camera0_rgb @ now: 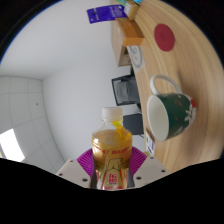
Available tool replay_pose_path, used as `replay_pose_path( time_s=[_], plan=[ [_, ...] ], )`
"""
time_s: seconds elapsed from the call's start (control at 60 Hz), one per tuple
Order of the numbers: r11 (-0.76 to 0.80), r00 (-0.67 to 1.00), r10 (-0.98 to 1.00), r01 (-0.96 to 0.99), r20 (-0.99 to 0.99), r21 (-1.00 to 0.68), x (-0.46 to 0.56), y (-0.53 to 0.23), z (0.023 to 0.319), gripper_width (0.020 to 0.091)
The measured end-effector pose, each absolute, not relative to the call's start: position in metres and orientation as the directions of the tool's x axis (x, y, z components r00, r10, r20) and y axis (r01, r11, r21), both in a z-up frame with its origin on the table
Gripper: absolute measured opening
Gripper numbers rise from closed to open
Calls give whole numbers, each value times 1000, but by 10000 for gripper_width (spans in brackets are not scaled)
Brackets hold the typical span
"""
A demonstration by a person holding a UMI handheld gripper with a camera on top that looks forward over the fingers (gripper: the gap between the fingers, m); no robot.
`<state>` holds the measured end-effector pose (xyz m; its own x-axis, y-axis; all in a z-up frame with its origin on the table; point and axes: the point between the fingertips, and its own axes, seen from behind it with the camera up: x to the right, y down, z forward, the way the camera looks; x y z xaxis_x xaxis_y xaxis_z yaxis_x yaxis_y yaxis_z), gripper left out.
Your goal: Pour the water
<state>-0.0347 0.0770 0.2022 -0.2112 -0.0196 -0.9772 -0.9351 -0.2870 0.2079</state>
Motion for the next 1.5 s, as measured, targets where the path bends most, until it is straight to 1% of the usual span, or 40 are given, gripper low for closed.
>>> replay_pose_path(
  time_s=[0.083, 0.117, 0.167, 0.217, 0.267, 0.317, 0.4, 0.467, 0.483, 0.567, 0.583, 0.667, 0.783, 0.817, 0.867, 0.883, 0.917, 0.983, 1.067, 1.1, 1.15, 1.167, 1.217, 1.317, 1.5],
  plan=[
    [-184, 49, 97, -981, -994, -66, 26, 79, 237, 428],
    [-125, 196, 108, -970, -975, -209, 48, 83, 245, 430],
    [-34, 403, 119, -912, -908, -409, 89, 85, 256, 432],
    [46, 577, 102, -817, -810, -575, 128, 80, 265, 432],
    [103, 719, 54, -694, -693, -713, 160, 85, 263, 432],
    [125, 826, 9, -561, -564, -819, 184, 86, 255, 433],
    [103, 935, -72, -339, -347, -935, 220, 92, 224, 432],
    [42, 964, -127, -229, -233, -972, 233, 104, 191, 439],
    [36, 974, -113, -195, -198, -980, 238, 102, 177, 440],
    [-41, 988, -117, -103, -97, -994, 242, 117, 142, 440],
    [-49, 992, -103, -80, -75, -996, 244, 118, 130, 438],
    [-91, 997, -74, -22, -15, -996, 242, 129, 106, 444],
    [-113, 997, -71, 33, 41, -993, 246, 137, 85, 455],
    [-101, 997, -78, 7, 15, -995, 247, 137, 89, 452],
    [-104, 997, -75, -22, -14, -994, 248, 138, 87, 454],
    [-105, 997, -71, -27, -19, -994, 251, 140, 85, 469],
    [-102, 997, -69, -37, -30, -994, 251, 138, 86, 472],
    [-111, 998, -57, -21, -15, -994, 247, 136, 86, 521],
    [-144, 999, -49, -14, -7, -990, 246, 134, 82, 606],
    [-177, 999, -45, -33, -25, -984, 245, 132, 77, 680],
    [-208, 997, -37, -76, -70, -975, 242, 127, 74, 829],
    [-212, 996, -34, -89, -83, -973, 242, 124, 75, 859],
    [-214, 994, -26, -112, -109, -970, 242, 116, 80, 841],
    [-218, 991, -35, -134, -129, -967, 248, 89, 93, 841],
    [-183, 992, 13, -121, -126, -976, 237, 7, 130, 841]
  ],
)
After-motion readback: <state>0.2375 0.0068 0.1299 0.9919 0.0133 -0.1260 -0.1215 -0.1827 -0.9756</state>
